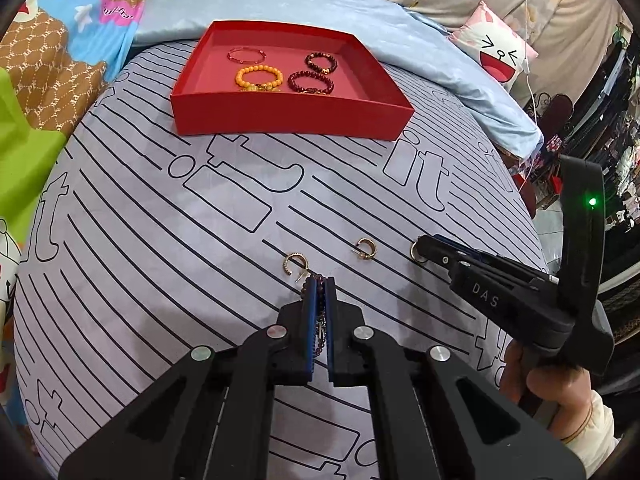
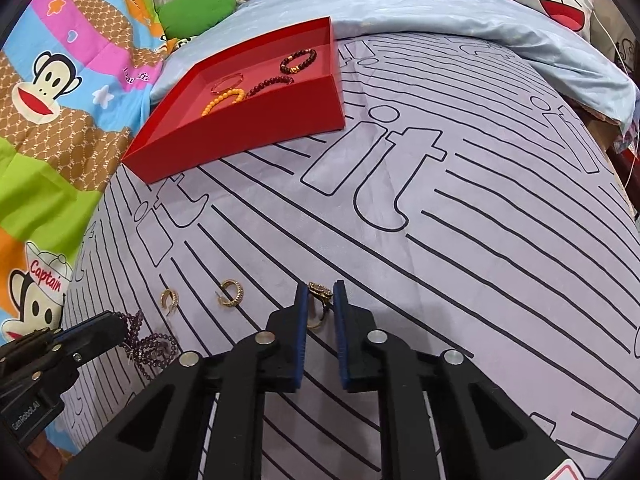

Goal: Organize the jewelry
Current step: 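Grasp the dark purple bead strand with the left tool while the right tool grasps a gold ring, then carry the strand and ring into the tray and open both tools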

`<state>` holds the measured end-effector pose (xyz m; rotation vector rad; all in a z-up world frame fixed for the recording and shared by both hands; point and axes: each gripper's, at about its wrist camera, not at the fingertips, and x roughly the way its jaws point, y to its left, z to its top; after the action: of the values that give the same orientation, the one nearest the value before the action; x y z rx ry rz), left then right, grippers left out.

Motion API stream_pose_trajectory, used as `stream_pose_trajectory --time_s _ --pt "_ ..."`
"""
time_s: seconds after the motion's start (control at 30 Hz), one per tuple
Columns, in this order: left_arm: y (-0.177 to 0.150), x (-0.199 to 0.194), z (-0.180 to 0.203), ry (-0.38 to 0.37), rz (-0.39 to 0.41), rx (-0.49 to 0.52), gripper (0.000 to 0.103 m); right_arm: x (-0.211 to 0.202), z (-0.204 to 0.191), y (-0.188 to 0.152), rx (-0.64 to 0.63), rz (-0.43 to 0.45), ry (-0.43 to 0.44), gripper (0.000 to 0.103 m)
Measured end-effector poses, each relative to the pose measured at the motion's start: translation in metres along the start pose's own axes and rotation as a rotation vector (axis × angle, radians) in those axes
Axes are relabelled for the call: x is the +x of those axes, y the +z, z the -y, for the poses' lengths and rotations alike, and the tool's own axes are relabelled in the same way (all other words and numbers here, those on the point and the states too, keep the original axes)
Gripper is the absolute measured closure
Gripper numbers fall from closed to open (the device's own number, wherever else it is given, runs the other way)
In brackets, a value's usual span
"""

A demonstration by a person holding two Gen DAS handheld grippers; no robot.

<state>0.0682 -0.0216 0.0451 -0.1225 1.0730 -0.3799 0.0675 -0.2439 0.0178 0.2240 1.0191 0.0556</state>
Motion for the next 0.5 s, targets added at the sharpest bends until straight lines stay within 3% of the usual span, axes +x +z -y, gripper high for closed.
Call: stream_pose_trajectory --time_s 0.5 --pt "-0.0032 0.0041 -0.0064 0.005 -0.02 -0.014 0.099 0.0014 -0.0041 0.0009 -0.017 0.003 -0.007 0.094"
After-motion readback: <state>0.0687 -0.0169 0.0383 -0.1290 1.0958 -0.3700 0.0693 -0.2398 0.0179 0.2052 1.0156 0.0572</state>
